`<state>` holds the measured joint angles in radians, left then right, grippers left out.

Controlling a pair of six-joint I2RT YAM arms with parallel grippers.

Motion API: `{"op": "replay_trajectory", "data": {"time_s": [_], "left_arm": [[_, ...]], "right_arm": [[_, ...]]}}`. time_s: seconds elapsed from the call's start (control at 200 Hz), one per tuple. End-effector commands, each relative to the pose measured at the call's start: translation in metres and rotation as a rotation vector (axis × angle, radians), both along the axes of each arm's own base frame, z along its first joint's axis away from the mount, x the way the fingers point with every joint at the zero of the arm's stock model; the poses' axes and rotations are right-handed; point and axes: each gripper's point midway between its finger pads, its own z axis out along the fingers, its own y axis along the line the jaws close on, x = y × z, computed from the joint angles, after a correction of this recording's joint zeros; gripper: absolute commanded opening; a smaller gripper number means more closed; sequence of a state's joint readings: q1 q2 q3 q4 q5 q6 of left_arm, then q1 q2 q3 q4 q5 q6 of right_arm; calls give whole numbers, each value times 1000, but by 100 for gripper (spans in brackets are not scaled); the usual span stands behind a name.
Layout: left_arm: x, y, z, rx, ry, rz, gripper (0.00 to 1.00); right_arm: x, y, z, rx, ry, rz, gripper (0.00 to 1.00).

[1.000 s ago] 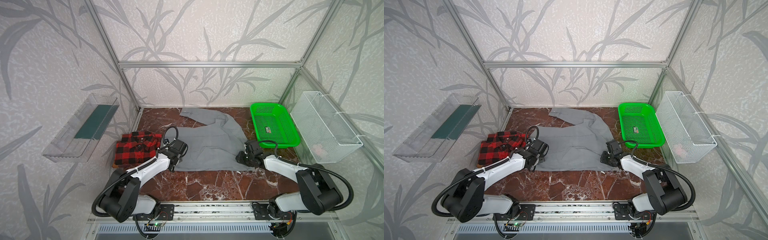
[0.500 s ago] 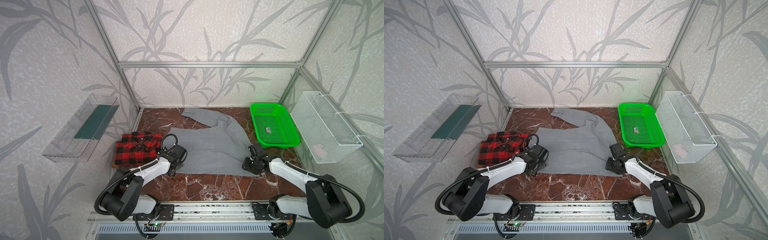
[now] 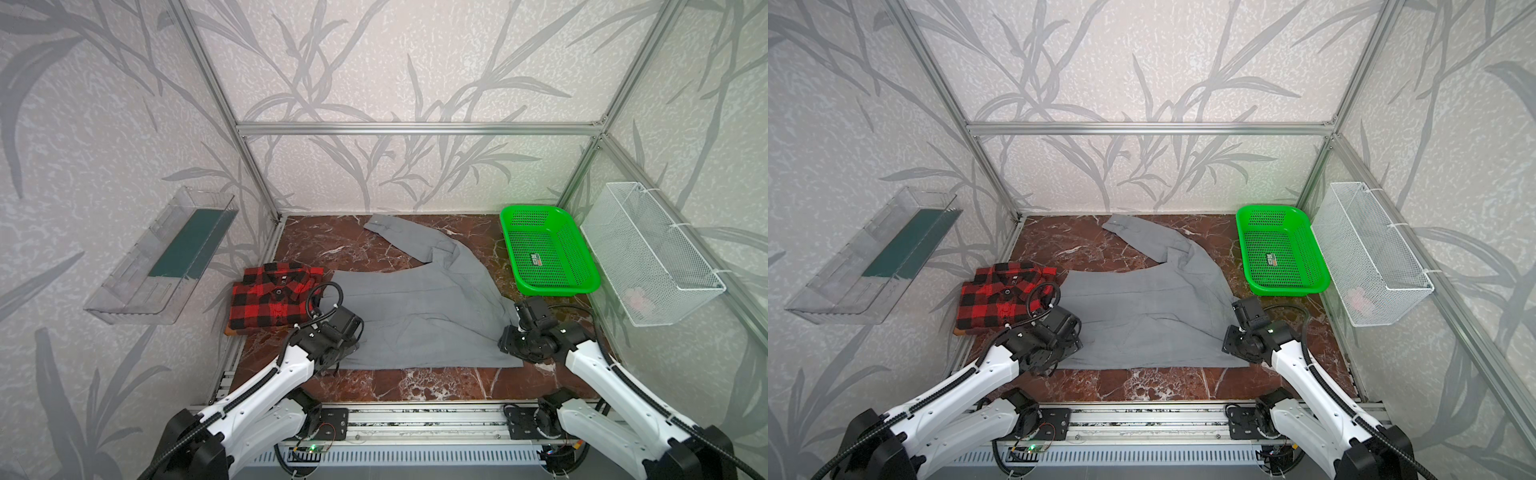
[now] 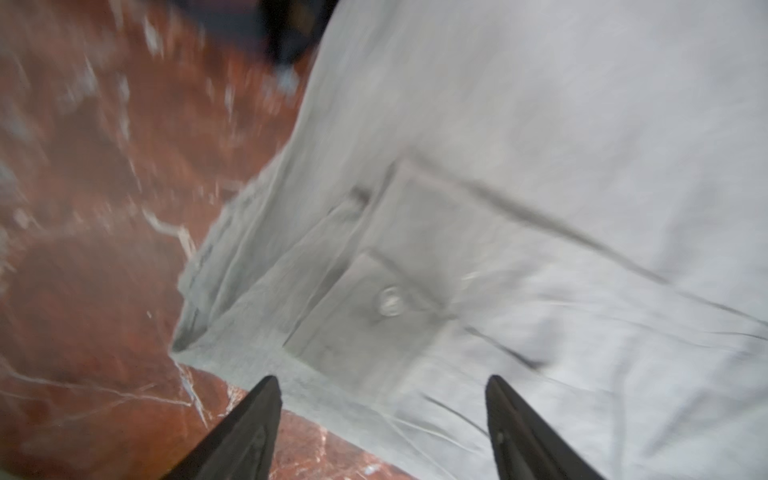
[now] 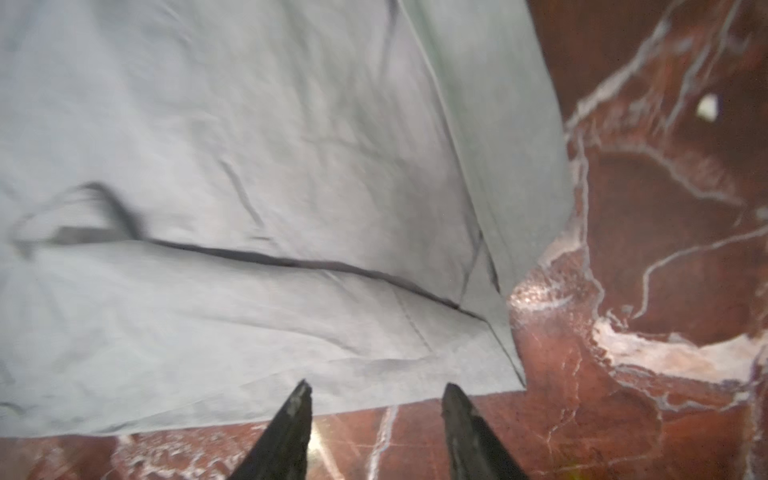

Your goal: Fold and stack the long sleeve shirts

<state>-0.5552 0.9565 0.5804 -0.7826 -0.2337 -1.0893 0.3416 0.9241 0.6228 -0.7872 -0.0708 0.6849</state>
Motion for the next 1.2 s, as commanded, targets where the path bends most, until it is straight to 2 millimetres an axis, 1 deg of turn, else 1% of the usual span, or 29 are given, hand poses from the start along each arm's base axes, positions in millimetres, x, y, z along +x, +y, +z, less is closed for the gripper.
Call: {"op": "replay_trajectory", "data": {"time_s": [0.0, 0.085, 0.11, 0.19, 0.27, 0.325, 0.37, 0.435, 0.45, 0.455, 0.475, 0.565, 0.595, 0.635, 0.645, 0.66, 0.685, 0.71, 0.78, 0.79, 0.81, 0.815, 0.83, 0.875, 0.905, 0.94, 0.985, 1.07, 1.2], "left_arm": [[38, 3, 48, 118, -102, -61, 85], [73, -2, 73, 141, -112, -103, 87], [83, -2, 78, 142, -106, -107, 88], [107, 4, 87, 155, -70, -109, 89], [123, 20, 94, 229, -51, -81, 94], [135, 26, 94, 257, -47, -97, 94], [141, 35, 90, 284, -31, -84, 97], [150, 40, 77, 277, 1, -92, 97], [152, 41, 74, 268, 9, -89, 97], [153, 40, 73, 264, 12, -90, 97], [156, 40, 68, 248, 22, -88, 97], [174, 41, 54, 219, 45, -80, 96], [180, 43, 52, 225, 50, -61, 95], [185, 47, 47, 231, 77, -38, 95], [187, 47, 45, 231, 86, -42, 95], [188, 47, 44, 230, 98, -45, 95], [191, 47, 41, 226, 120, -50, 95], [191, 48, 39, 221, 143, -50, 95], [192, 47, 30, 194, 173, -54, 95], [192, 47, 29, 191, 173, -54, 95], [192, 47, 27, 186, 174, -52, 95], [192, 47, 27, 186, 172, -51, 95], [191, 48, 26, 184, 172, -49, 95], [191, 50, 24, 188, 167, -47, 95], [190, 51, 22, 194, 171, -44, 95], [189, 54, 19, 196, 178, -38, 95], [189, 56, 16, 193, 185, -33, 95], [188, 59, 11, 187, 199, -27, 94], [190, 61, 6, 163, 209, -16, 94]], "right_arm": [[41, 15, 56, 2, -177, 109, 60], [85, 35, 98, 15, -296, 186, 68], [98, 40, 107, 13, -321, 201, 70], [137, 61, 131, 30, -382, 270, 71], [174, 78, 143, 4, -411, 313, 72], [196, 92, 149, -1, -422, 355, 73], [214, 101, 151, -21, -438, 370, 73], [239, 114, 151, -40, -447, 398, 74], [243, 116, 159, -43, -467, 400, 74], [247, 117, 153, -47, -456, 402, 74], [256, 120, 146, -64, -445, 411, 74], [288, 137, 137, -126, -443, 459, 75], [298, 144, 127, -137, -423, 481, 75], [307, 157, 116, -157, -406, 522, 74], [310, 159, 120, -161, -416, 528, 75], [313, 164, 111, -172, -400, 542, 75], [320, 174, 109, -179, -402, 567, 75], [322, 183, 99, -186, -380, 595, 75], [331, 213, 87, -185, -372, 664, 75], [332, 216, 90, -184, -377, 670, 75], [335, 224, 83, -184, -373, 685, 75], [335, 226, 86, -183, -380, 688, 75], [336, 231, 76, -184, -365, 699, 75], [340, 248, 74, -168, -395, 728, 75], [342, 256, 67, -157, -401, 739, 75], [344, 265, 65, -134, -423, 744, 75], [350, 271, 59, -109, -436, 739, 75], [353, 276, 37, -95, -421, 750, 74], [352, 271, 6, -118, -368, 750, 74]]}}
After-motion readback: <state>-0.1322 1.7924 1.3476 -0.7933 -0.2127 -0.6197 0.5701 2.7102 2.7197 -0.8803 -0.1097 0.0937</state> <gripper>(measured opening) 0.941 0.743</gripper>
